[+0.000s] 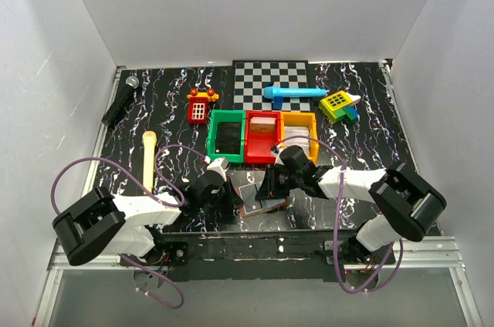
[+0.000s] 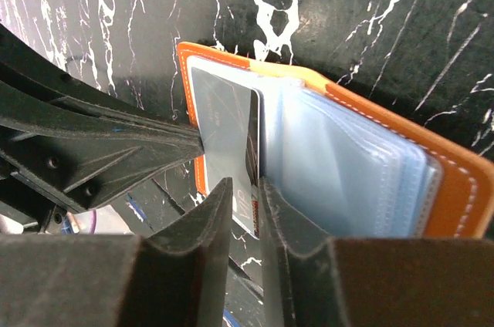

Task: Take the credit cards out of the card holder
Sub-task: Remove the credit card from the card holder.

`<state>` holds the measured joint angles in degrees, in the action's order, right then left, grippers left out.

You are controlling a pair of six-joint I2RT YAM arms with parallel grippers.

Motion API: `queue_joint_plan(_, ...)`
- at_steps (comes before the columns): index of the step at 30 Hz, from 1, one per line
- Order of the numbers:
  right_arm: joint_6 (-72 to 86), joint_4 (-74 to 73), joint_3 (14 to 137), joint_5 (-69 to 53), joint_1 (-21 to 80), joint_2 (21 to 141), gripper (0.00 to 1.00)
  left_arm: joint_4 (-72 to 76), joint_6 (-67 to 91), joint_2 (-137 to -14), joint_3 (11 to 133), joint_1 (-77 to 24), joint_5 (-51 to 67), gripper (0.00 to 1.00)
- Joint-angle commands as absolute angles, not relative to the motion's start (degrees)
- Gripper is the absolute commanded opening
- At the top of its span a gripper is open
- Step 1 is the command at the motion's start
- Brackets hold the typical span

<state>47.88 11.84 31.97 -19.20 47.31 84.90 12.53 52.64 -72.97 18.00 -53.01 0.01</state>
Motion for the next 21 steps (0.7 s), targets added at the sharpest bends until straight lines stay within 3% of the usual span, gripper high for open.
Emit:
queue_joint_plan(1, 49.48, 16.44, 32.43, -23.99, 48.78, 85.7, 0.22, 10.11, 51.77, -75.15, 16.35, -53.44, 0.0, 0.0)
queue_joint_plan(13, 49.31, 16.44, 30.76, -23.82, 48.16, 83.5, 0.08, 9.93, 51.94, -74.62, 15.91, -53.44, -0.44, 0.0)
queue_joint_plan(21, 49.57, 16.96, 29.71, -23.82, 47.64, 82.53, 0.04, 9.84, 52.21, -74.27, 15.29, -53.44, -0.79, 0.0)
